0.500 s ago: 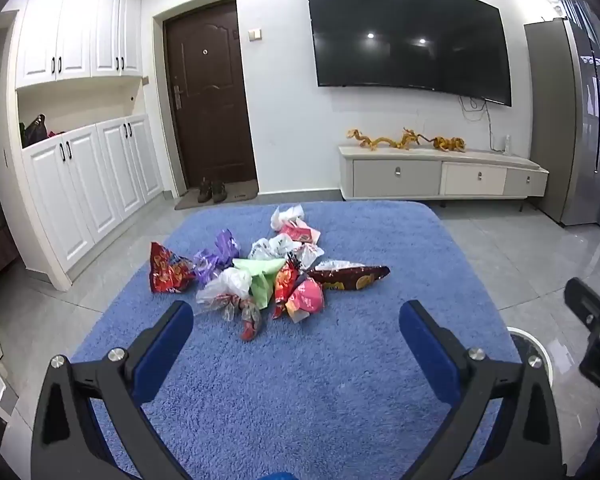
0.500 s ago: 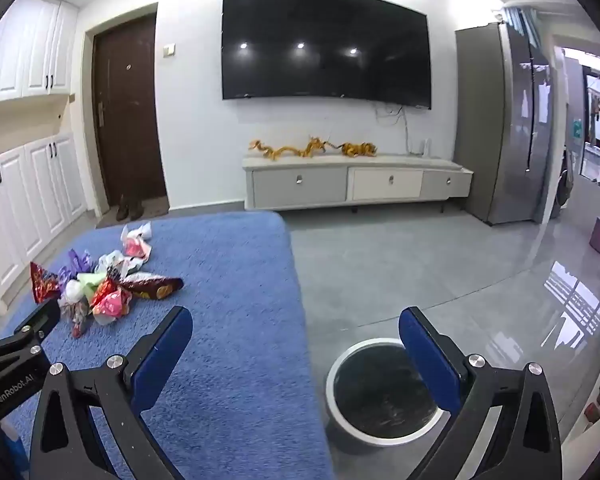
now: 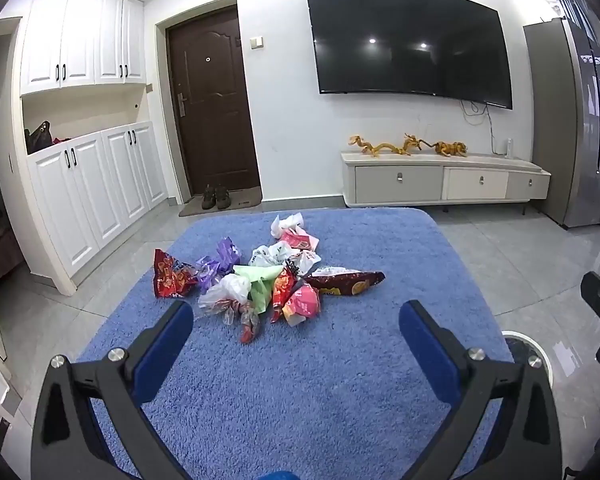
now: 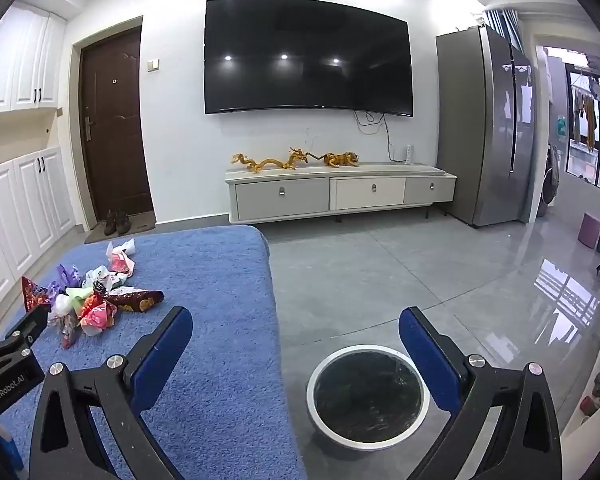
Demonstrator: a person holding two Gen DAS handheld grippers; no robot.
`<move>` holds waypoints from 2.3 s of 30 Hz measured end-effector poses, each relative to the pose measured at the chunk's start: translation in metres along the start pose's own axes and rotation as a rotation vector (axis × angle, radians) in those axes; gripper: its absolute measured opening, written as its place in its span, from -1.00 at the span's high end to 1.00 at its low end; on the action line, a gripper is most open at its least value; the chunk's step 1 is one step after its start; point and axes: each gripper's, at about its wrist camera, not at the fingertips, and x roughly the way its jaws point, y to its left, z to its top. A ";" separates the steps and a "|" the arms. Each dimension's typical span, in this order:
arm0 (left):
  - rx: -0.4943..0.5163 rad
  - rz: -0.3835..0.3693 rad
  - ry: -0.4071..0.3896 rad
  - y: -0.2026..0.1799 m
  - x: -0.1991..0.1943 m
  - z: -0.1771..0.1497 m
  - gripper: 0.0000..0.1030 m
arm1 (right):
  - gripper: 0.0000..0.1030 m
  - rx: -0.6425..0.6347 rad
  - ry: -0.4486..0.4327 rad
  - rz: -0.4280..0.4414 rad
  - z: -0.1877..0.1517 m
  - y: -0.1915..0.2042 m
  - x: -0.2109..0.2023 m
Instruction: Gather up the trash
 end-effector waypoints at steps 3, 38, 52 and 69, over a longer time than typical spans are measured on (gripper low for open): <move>-0.002 0.003 0.006 0.000 0.001 0.001 -1.00 | -1.00 -0.001 0.005 0.002 0.000 0.001 0.002; 0.080 -0.010 0.032 0.001 0.011 -0.007 -1.00 | -1.00 0.016 0.032 0.034 -0.005 0.007 0.012; 0.008 -0.054 0.019 0.037 0.012 -0.007 -1.00 | -1.00 -0.002 0.035 0.089 0.015 0.041 -0.010; -0.068 -0.016 -0.068 0.132 -0.004 0.017 -1.00 | -1.00 -0.071 -0.033 0.248 0.073 0.106 -0.065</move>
